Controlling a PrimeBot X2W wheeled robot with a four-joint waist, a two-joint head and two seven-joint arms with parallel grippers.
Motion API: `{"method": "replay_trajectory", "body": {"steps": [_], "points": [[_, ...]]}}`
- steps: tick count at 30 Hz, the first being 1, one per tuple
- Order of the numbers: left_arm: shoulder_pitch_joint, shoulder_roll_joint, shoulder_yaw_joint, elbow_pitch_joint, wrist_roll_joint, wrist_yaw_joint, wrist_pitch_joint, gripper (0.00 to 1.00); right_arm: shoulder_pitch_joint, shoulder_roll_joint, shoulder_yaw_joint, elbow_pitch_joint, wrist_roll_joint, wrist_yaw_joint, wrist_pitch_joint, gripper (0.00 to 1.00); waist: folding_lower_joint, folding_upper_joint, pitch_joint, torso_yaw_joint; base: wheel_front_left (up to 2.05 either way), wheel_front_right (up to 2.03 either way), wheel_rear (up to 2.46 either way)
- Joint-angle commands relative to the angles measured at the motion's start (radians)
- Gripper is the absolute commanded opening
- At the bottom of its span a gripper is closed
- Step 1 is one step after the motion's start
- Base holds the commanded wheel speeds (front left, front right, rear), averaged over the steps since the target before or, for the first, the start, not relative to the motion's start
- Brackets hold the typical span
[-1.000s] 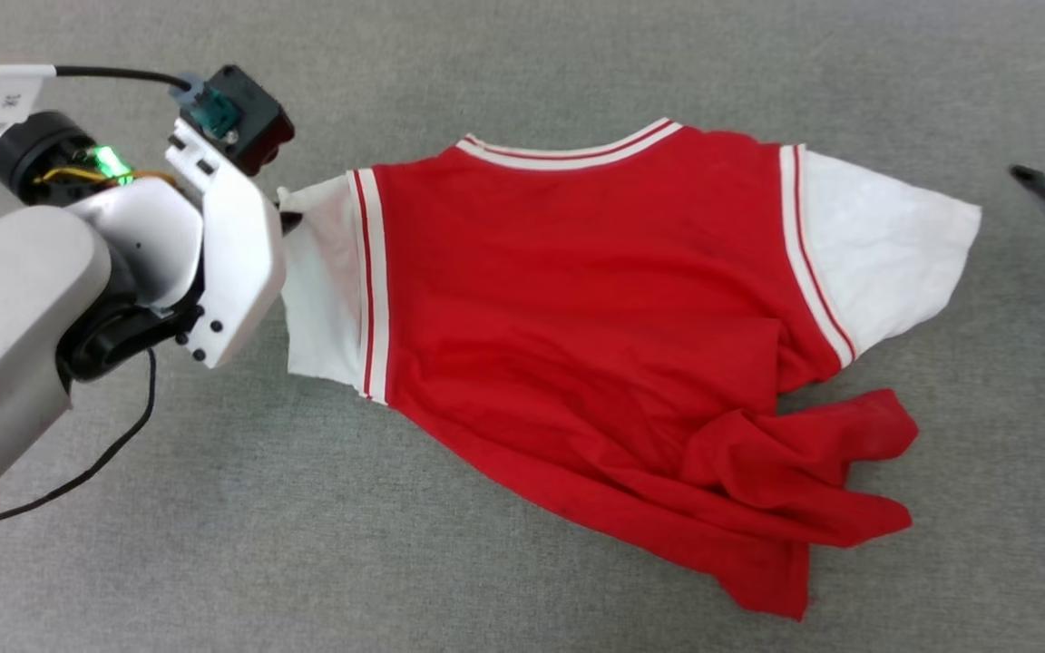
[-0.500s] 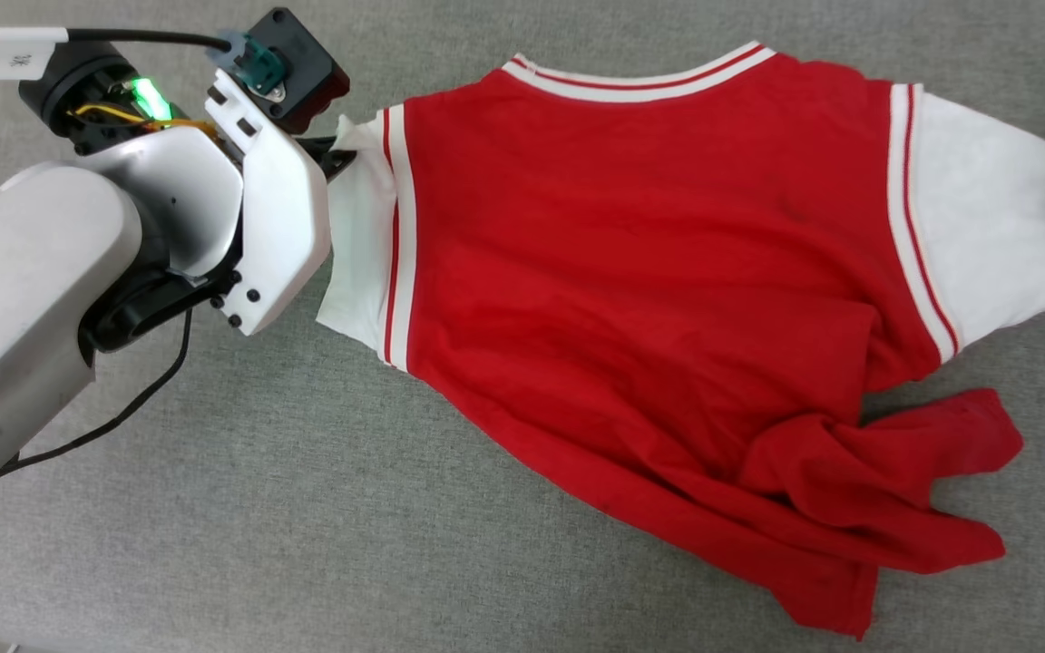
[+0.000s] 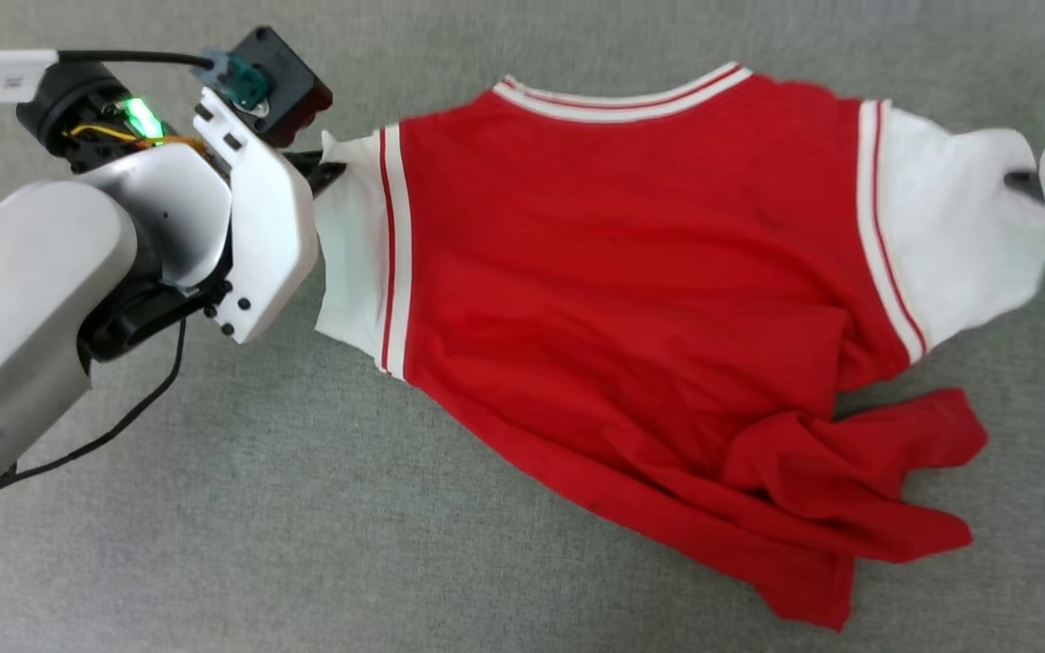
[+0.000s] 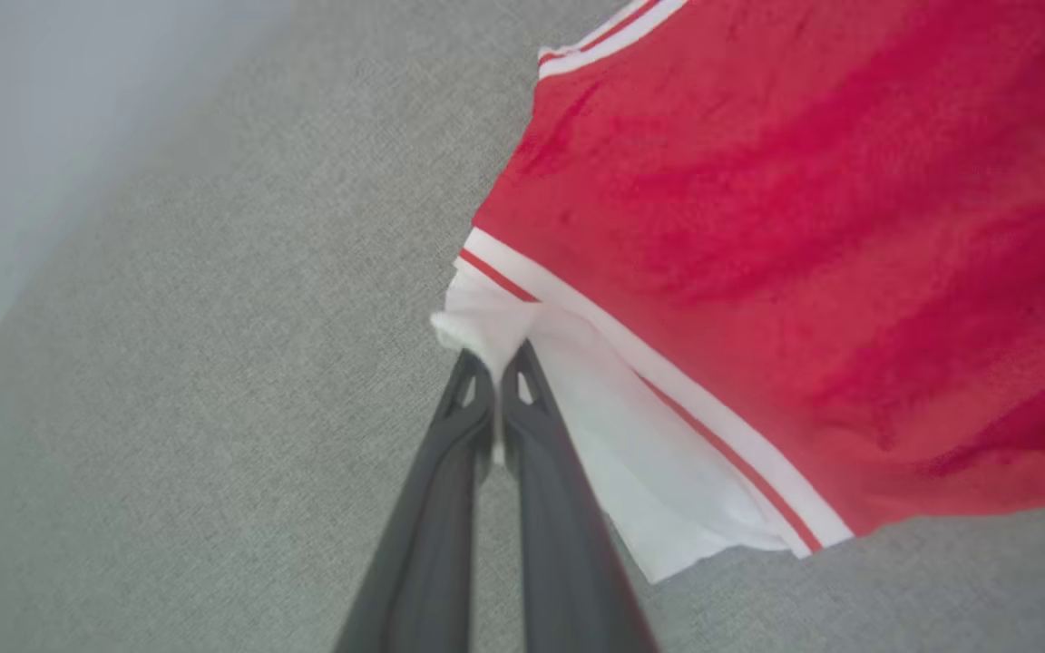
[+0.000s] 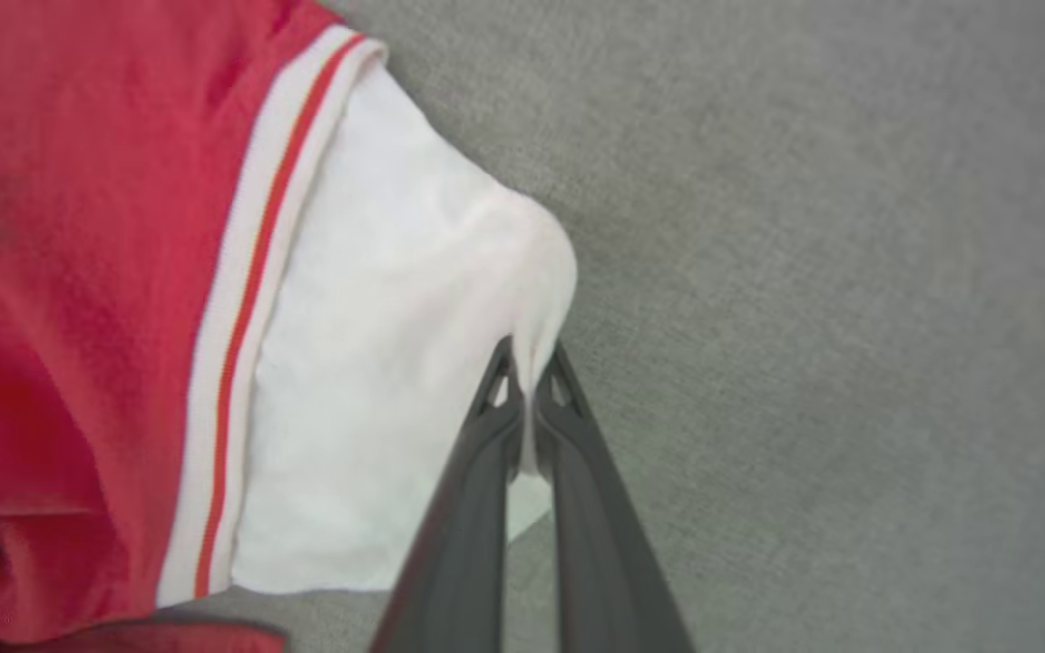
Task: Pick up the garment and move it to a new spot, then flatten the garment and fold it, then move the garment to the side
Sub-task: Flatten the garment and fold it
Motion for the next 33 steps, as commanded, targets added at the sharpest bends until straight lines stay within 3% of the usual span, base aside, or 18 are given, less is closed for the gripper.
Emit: {"method": "replay_trajectory", "body": {"steps": [1, 7, 9, 17, 25, 33], "points": [[0.015, 0.0, 0.011, 0.005, -0.01, -0.002, -0.025, 0.0, -0.01, -0.021, 0.01, -0.019, -0.014, -0.001, -0.069, 0.0, -0.0001, -0.0001, -0.064, -0.022, 0.0, 0.0, 0.0], [0.014, 0.01, 0.041, 0.012, 0.011, 0.013, -0.121, 0.0, 0.008, -0.077, 0.036, -0.071, 0.04, -0.001, -0.266, 0.0, -0.0001, -0.0001, -0.168, -0.048, 0.0, 0.0, 0.0], [0.01, 0.011, 0.062, 0.012, 0.019, 0.036, -0.165, 0.0, 0.001, -0.095, 0.033, -0.08, 0.03, -0.001, -0.33, 0.0, -0.0001, -0.0001, -0.199, -0.06, 0.0, 0.0, 0.0], [-0.035, -0.006, 0.105, -0.004, 0.065, 0.083, -0.255, 0.0, -0.048, -0.085, 0.01, -0.087, -0.017, -0.001, -0.511, 0.0, -0.0001, -0.0001, -0.281, -0.089, 0.0, 0.0, 0.0], [-0.148, -0.053, 0.15, 0.046, 0.104, 0.088, -0.298, 0.0, -0.168, -0.06, -0.022, -0.102, -0.09, -0.001, -0.544, 0.0, -0.0001, -0.0001, -0.255, -0.101, 0.0, 0.0, 0.0], [-0.382, -0.156, 0.224, 0.207, 0.154, 0.082, -0.354, 0.0, -0.456, 0.007, -0.065, 0.012, -0.23, -0.001, -0.568, 0.0, -0.0001, -0.0001, -0.119, -0.113, 0.0, 0.0, 0.0]]}}
